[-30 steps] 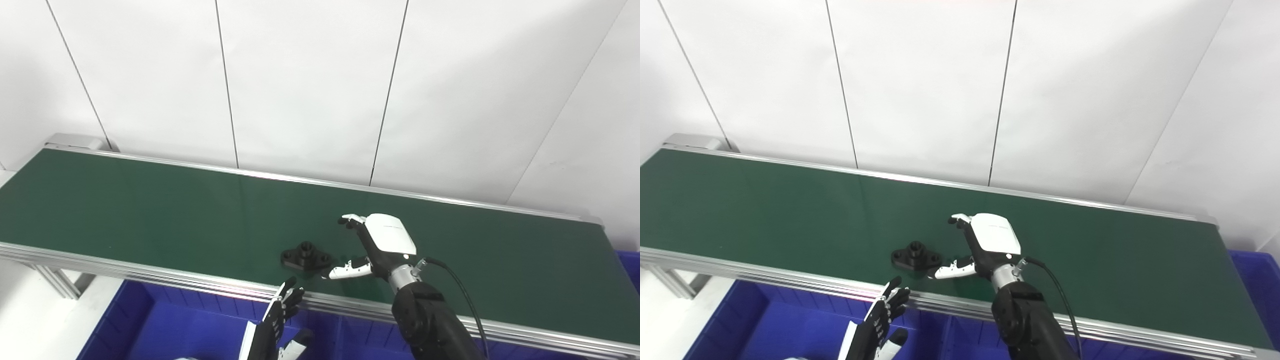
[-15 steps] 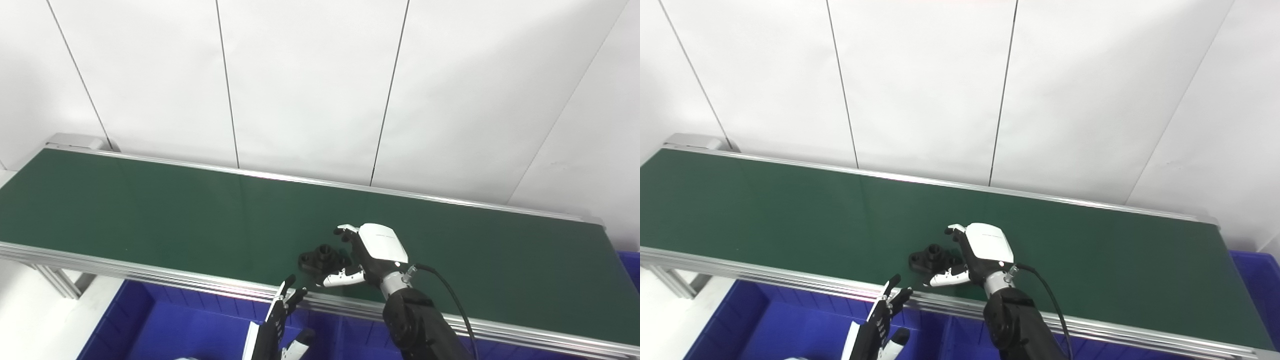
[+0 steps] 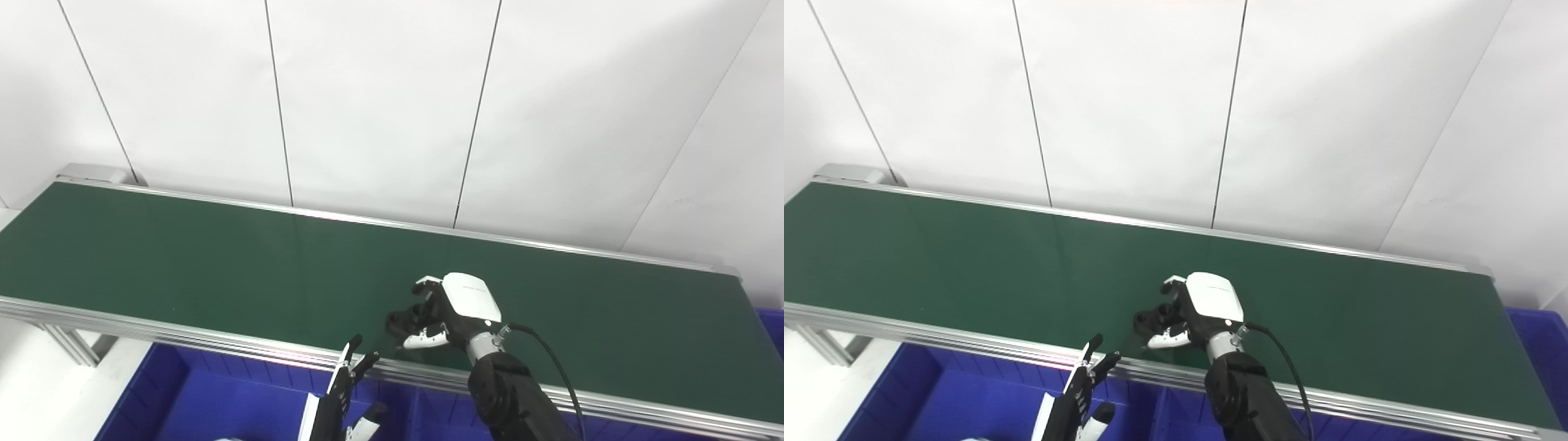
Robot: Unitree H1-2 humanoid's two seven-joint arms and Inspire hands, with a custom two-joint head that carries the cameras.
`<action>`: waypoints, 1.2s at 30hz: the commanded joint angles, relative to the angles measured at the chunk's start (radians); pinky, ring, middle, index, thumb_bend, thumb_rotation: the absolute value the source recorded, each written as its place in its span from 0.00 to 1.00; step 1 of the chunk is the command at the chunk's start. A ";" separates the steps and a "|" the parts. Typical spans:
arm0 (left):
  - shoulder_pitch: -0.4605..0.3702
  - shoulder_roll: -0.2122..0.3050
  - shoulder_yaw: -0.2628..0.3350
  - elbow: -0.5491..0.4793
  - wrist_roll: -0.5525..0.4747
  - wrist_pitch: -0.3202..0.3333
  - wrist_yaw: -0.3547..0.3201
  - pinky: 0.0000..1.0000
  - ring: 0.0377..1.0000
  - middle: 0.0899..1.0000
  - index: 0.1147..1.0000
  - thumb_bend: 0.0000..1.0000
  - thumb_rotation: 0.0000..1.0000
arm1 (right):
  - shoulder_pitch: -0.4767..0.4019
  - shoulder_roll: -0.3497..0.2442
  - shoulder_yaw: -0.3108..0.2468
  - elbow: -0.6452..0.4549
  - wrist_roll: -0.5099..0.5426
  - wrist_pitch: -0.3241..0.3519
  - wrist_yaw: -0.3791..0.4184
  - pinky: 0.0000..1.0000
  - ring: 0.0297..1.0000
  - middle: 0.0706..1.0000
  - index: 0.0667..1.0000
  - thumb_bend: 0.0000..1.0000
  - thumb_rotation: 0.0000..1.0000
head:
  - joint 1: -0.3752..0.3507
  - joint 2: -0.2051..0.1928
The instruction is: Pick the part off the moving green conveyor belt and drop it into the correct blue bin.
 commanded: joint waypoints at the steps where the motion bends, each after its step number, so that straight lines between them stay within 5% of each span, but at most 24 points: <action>1: 0.006 -0.019 -0.021 -0.030 0.010 -0.040 0.008 0.92 0.88 0.84 0.97 0.67 0.86 | -0.019 0.015 0.012 0.003 -0.003 -0.008 -0.036 0.14 0.16 0.21 0.45 0.51 0.15 | -0.004 0.003; 8: 0.007 -0.016 -0.021 -0.033 0.010 -0.040 0.005 0.93 0.89 0.84 0.97 0.63 0.87 | -0.027 -0.004 0.048 0.018 -0.018 0.030 -0.034 0.16 0.21 0.29 0.45 0.50 0.15 | -0.013 0.009; 14: 0.007 -0.016 -0.021 -0.034 0.022 -0.040 0.014 0.92 0.87 0.83 0.97 0.60 0.91 | -0.017 -0.017 0.036 0.003 0.000 0.048 -0.026 0.12 0.16 0.19 0.43 0.50 0.14 | -0.023 0.012; 22: 0.007 -0.013 -0.022 -0.035 0.016 -0.040 0.012 0.92 0.87 0.81 0.97 0.57 0.94 | 0.013 -0.028 0.011 -0.049 0.035 0.036 -0.043 0.15 0.18 0.22 0.43 0.50 0.15 | -0.036 0.014; 30: 0.002 -0.002 -0.015 -0.033 0.008 -0.040 0.005 0.91 0.84 0.79 0.97 0.55 0.97 | 0.046 -0.056 -0.008 -0.292 0.042 0.048 0.024 0.19 0.23 0.28 0.45 0.50 0.15 | -0.079 0.021; 36: -0.004 0.009 0.003 -0.035 -0.003 -0.040 -0.008 0.91 0.83 0.78 0.97 0.56 0.96 | 0.082 -0.098 -0.018 -0.545 0.036 0.088 0.158 0.20 0.24 0.31 0.45 0.50 0.15 | -0.128 0.034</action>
